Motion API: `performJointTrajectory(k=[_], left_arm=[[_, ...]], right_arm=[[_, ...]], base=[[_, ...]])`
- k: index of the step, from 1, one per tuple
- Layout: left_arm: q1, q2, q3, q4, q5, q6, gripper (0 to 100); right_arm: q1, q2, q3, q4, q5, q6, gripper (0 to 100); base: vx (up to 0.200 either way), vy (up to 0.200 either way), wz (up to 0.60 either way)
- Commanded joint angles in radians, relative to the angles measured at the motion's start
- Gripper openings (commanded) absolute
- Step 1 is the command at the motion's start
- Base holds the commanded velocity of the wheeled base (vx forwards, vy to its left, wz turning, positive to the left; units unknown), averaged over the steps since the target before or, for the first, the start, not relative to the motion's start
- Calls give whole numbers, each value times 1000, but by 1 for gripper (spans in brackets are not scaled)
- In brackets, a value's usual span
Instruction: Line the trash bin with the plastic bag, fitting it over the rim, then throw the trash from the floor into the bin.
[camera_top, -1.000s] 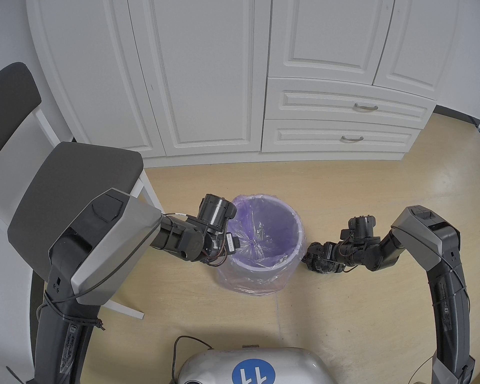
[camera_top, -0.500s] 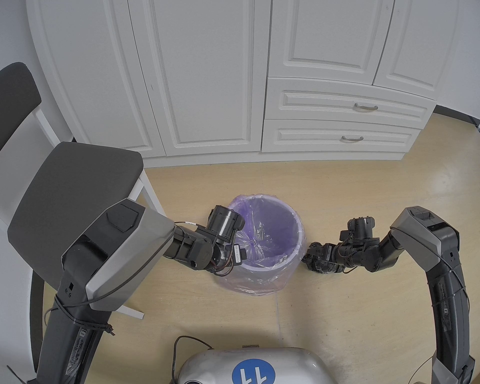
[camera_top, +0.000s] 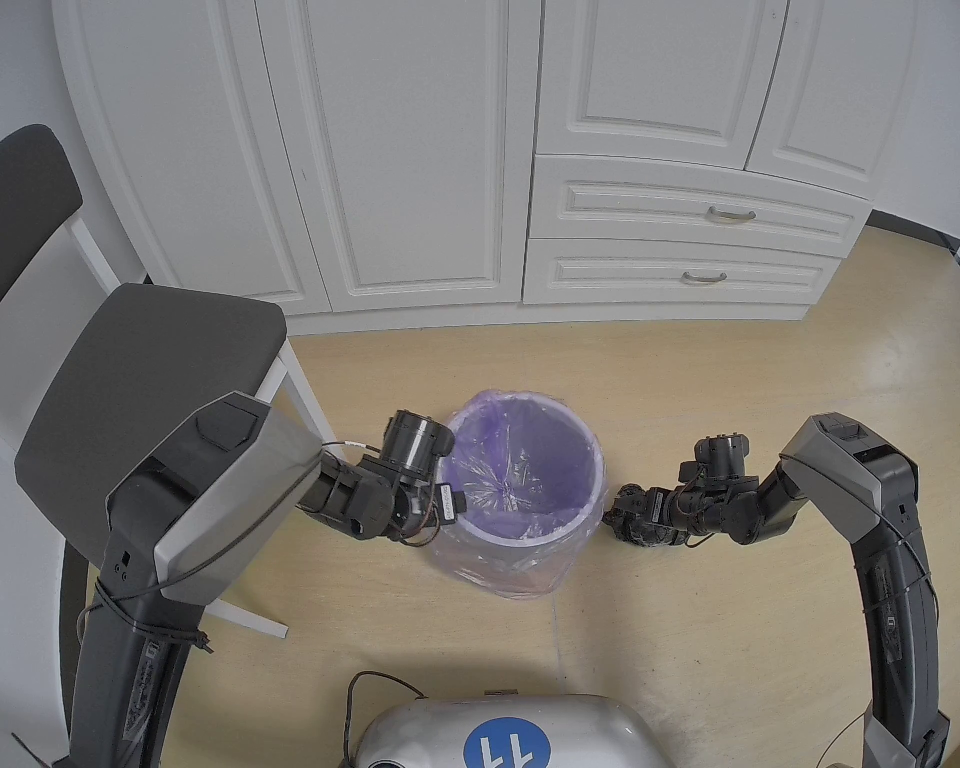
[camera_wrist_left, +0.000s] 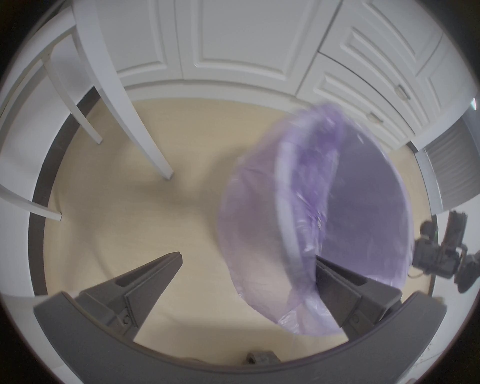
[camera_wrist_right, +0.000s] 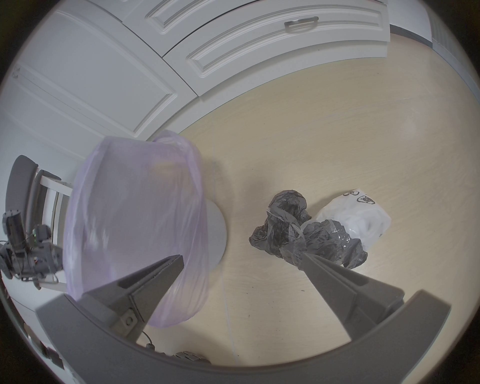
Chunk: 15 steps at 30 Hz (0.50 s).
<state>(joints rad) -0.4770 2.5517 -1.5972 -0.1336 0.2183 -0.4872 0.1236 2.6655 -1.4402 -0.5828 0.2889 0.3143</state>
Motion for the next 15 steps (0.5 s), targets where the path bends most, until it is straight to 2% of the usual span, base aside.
performJointTrajectory(k=[1, 11, 15], left_arm=[[46, 21, -29, -40, 0, 24, 100], [67, 12, -98, -46, -25, 36, 100], [35, 4, -92, -46, -27, 27, 100]], right_arm=[[1, 2, 0, 0, 1, 0, 100], [1, 2, 0, 0, 1, 0, 100], [1, 2, 0, 0, 1, 0, 100]], base=[[0, 0, 0], [0, 0, 0], [0, 0, 0]])
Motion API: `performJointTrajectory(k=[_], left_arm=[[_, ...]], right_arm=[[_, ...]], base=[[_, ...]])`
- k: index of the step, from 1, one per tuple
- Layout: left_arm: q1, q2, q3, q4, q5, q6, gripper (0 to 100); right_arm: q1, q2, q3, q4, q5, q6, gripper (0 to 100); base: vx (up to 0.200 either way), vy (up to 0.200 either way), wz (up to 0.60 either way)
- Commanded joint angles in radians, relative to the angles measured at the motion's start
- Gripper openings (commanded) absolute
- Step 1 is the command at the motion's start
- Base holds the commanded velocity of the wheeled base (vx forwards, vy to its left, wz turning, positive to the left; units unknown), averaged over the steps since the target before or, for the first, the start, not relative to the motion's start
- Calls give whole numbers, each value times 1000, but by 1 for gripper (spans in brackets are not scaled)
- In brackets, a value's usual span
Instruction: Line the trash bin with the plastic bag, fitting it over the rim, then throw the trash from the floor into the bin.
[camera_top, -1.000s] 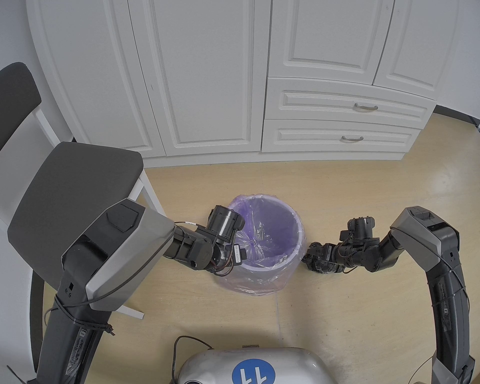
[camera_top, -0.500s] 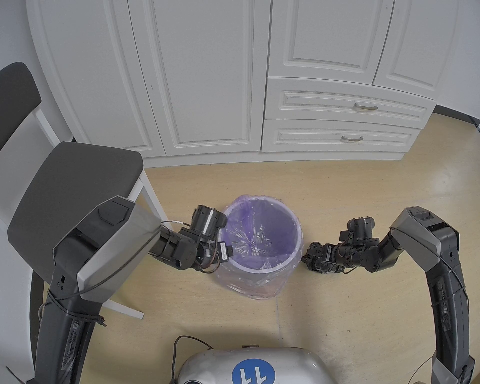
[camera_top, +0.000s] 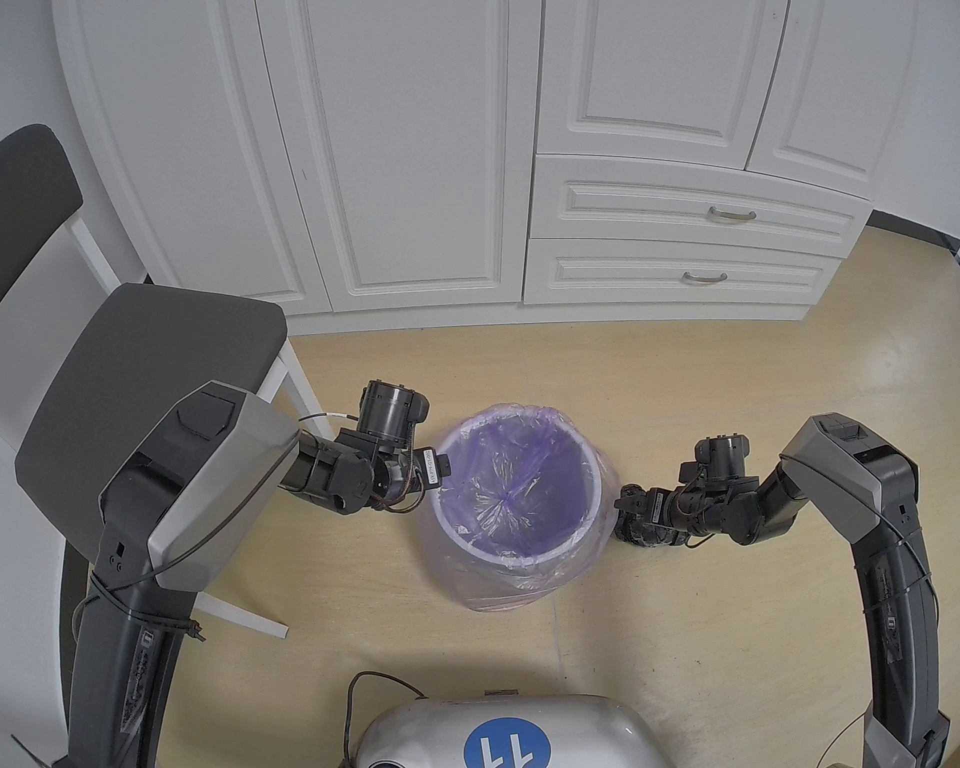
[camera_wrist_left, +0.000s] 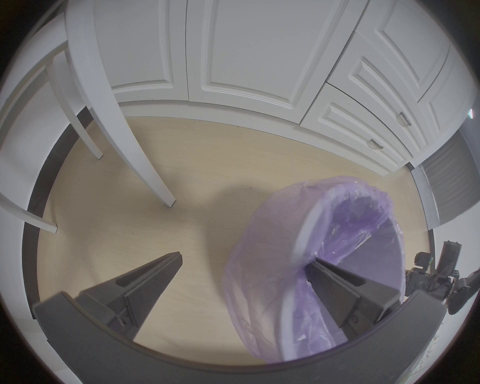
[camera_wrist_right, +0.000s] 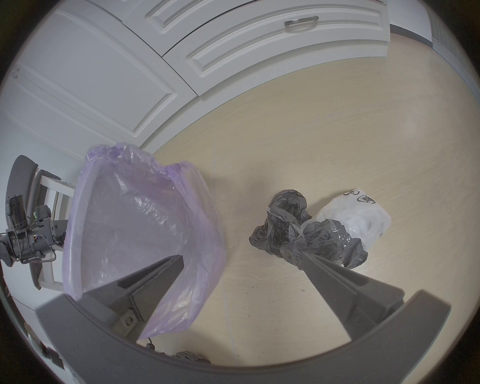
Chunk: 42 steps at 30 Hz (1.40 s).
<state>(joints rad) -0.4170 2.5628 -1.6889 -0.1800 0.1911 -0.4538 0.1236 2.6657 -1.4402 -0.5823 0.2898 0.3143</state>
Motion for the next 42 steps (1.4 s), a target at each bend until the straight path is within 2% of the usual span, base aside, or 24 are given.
performJointTrajectory(k=[1, 7, 16, 22, 27, 36, 42], left_arm=[[-31, -7, 0, 1, 1, -8, 100], [-80, -32, 45, 2, -1, -8, 100], [-115, -35, 212, -29, -2, -5, 100], [-94, -59, 339, -157, -7, -2, 100], [-51, -107, 419, -233, -56, -2, 100], [-59, -121, 408, -292, -78, -2, 100], [-114, -116, 337, -286, -94, 0, 100]], right_arm=[[1, 2, 0, -1, 0, 0, 100], [1, 2, 0, -1, 0, 0, 100], [1, 2, -2, -1, 0, 0, 100], [1, 2, 0, 1, -1, 0, 100], [1, 2, -2, -1, -1, -1, 100], [1, 2, -2, 1, -1, 0, 100], [1, 2, 0, -1, 0, 2, 100]], base=[[0, 0, 0], [0, 0, 0], [0, 0, 0], [0, 0, 0], [0, 0, 0], [0, 0, 0], [0, 0, 0]])
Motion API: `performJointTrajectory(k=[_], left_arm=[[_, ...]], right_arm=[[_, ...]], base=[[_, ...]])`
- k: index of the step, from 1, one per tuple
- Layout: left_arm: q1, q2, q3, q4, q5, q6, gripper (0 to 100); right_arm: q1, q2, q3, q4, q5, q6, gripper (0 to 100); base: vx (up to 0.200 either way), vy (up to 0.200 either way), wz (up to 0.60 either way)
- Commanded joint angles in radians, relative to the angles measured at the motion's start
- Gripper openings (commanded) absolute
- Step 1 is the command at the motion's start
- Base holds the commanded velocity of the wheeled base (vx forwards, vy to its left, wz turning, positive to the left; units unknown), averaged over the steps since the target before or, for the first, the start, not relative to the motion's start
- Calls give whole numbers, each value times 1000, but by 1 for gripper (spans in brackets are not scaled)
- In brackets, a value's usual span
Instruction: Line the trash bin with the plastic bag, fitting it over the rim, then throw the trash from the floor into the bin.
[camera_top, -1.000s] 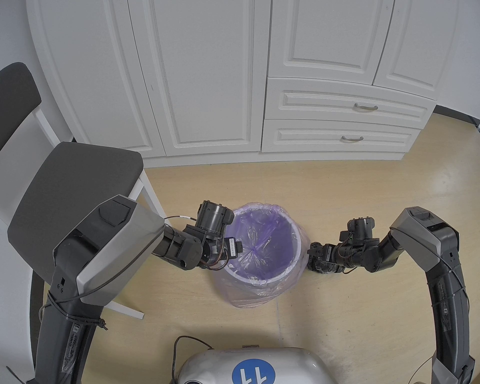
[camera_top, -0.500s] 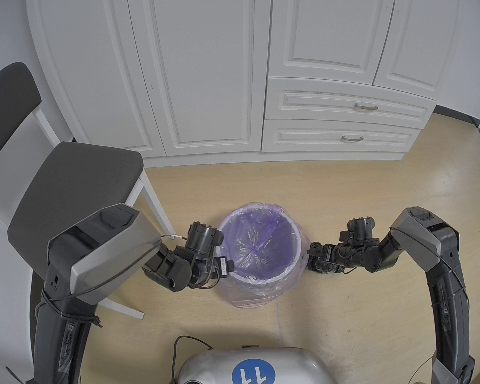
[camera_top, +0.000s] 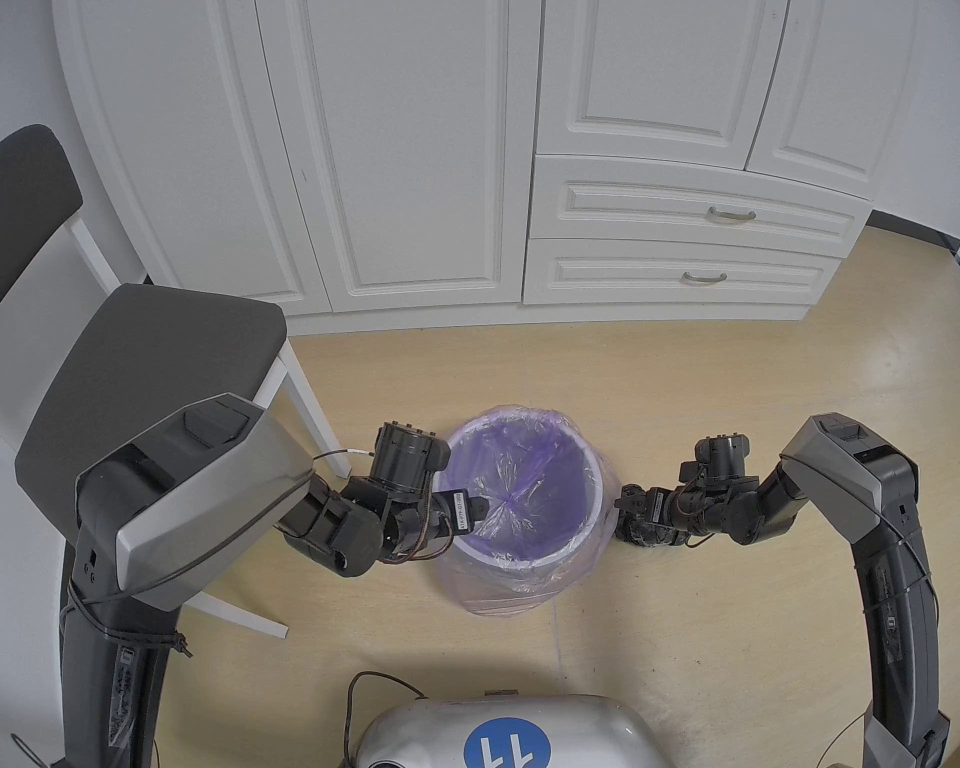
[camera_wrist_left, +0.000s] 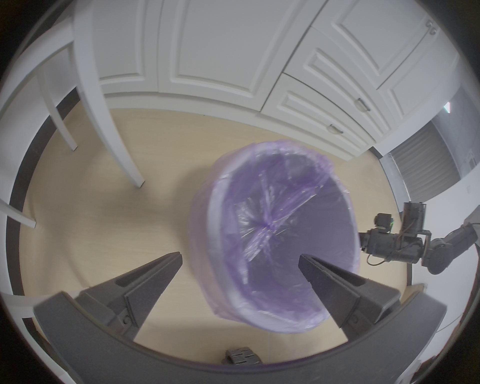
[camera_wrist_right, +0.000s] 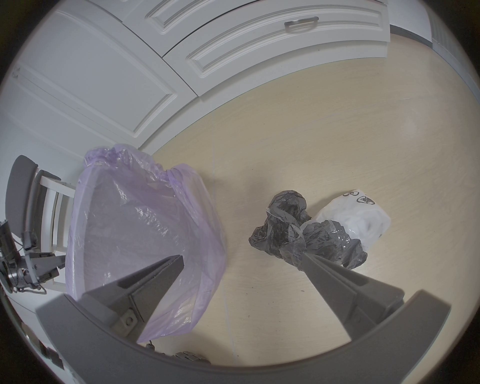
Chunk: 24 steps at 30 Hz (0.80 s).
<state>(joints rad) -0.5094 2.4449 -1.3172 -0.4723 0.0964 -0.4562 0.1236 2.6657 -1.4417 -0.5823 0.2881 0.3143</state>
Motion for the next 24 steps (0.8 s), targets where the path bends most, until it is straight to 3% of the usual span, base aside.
performJointTrajectory(k=[1, 18, 24], left_arm=[[-21, 5, -39, 9, 0, 4, 100], [12, 37, 101, -37, 11, -2, 100], [38, 20, 104, -72, 3, -6, 100]], right_arm=[[1, 2, 1, -1, 0, 2, 100], [-2, -3, -11, -1, 2, 14, 100], [-2, -119, -22, 2, -18, 132, 100]], base=[[0, 0, 0], [0, 0, 0], [0, 0, 0]])
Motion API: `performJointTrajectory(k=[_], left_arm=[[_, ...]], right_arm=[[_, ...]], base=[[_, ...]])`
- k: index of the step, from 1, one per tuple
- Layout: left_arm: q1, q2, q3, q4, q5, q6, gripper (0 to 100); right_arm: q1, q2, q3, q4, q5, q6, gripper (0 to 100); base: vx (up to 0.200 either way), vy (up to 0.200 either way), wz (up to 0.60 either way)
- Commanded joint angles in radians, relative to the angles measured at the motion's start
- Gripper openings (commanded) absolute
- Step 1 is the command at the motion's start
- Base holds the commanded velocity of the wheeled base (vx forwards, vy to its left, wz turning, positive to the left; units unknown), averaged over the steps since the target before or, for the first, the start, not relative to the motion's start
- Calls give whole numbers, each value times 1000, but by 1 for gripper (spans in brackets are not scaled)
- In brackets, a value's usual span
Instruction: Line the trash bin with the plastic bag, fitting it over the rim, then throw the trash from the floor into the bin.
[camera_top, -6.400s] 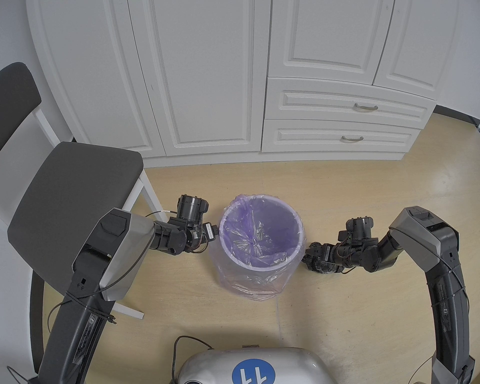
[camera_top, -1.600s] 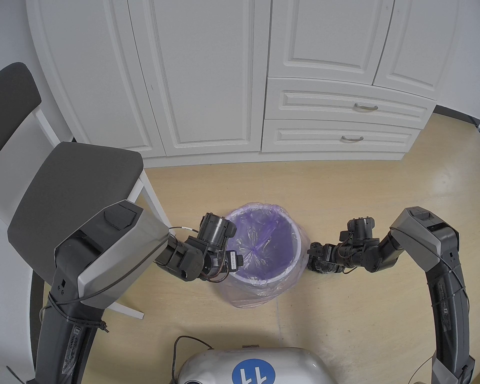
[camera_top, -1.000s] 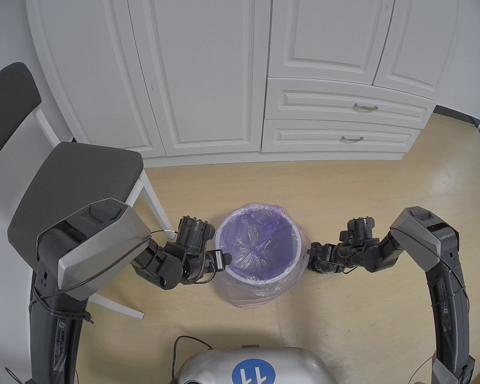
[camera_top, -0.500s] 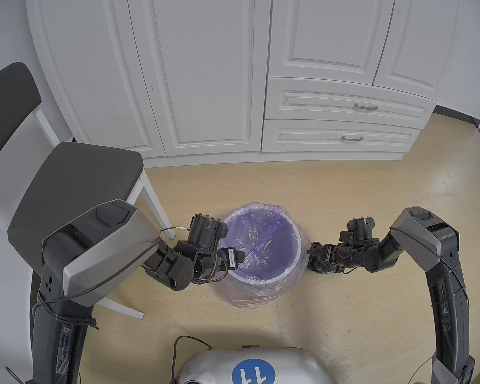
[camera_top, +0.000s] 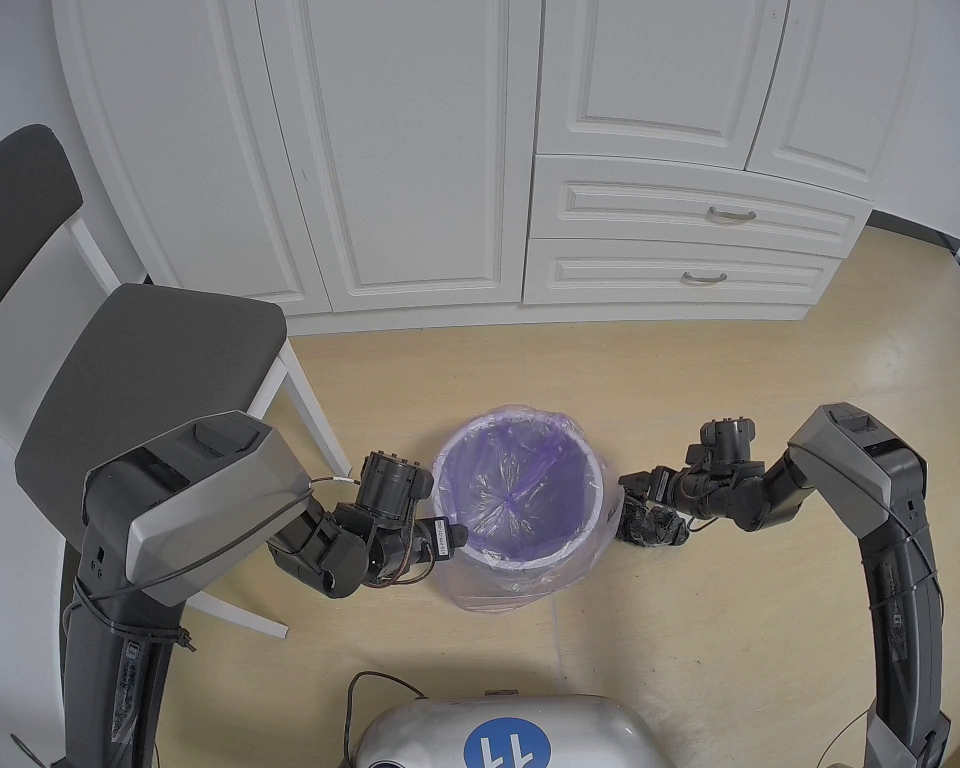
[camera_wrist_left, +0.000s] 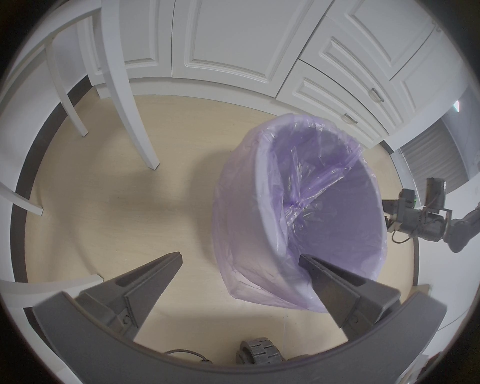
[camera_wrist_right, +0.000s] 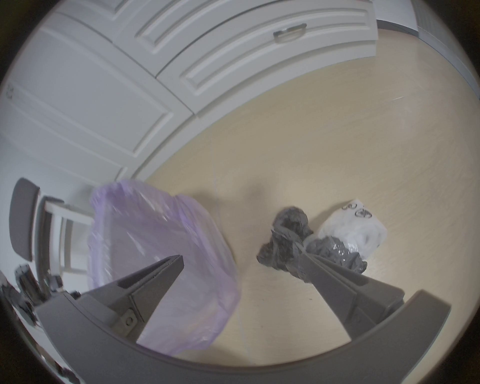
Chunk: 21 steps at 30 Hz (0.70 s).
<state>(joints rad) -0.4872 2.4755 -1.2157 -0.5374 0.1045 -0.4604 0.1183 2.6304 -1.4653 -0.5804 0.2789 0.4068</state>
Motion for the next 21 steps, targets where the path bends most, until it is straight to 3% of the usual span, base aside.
performJointTrajectory(k=[1, 4, 7, 15, 16, 19, 21], left_arm=[[21, -20, 4, -15, -9, -3, 100], [22, -35, 21, -42, -9, -27, 100], [18, -70, 62, -87, -19, -61, 100], [2, -141, 128, -131, -20, -58, 100], [2, -141, 128, -131, -20, -58, 100], [2, -159, 136, -128, -14, -58, 100], [4, -173, 153, -133, -6, -57, 100]], right_arm=[[11, -138, 11, 4, -10, 61, 100], [29, -221, 42, 16, -10, 69, 100], [95, -300, 112, 11, -26, 78, 100], [284, -280, 161, 19, -230, 76, 100], [284, -280, 161, 19, -230, 76, 100], [327, -217, 151, 21, -314, 52, 100], [328, -184, 132, 21, -385, -11, 100]], base=[[0, 0, 0], [0, 0, 0], [0, 0, 0], [0, 0, 0], [0, 0, 0], [0, 0, 0], [0, 0, 0]])
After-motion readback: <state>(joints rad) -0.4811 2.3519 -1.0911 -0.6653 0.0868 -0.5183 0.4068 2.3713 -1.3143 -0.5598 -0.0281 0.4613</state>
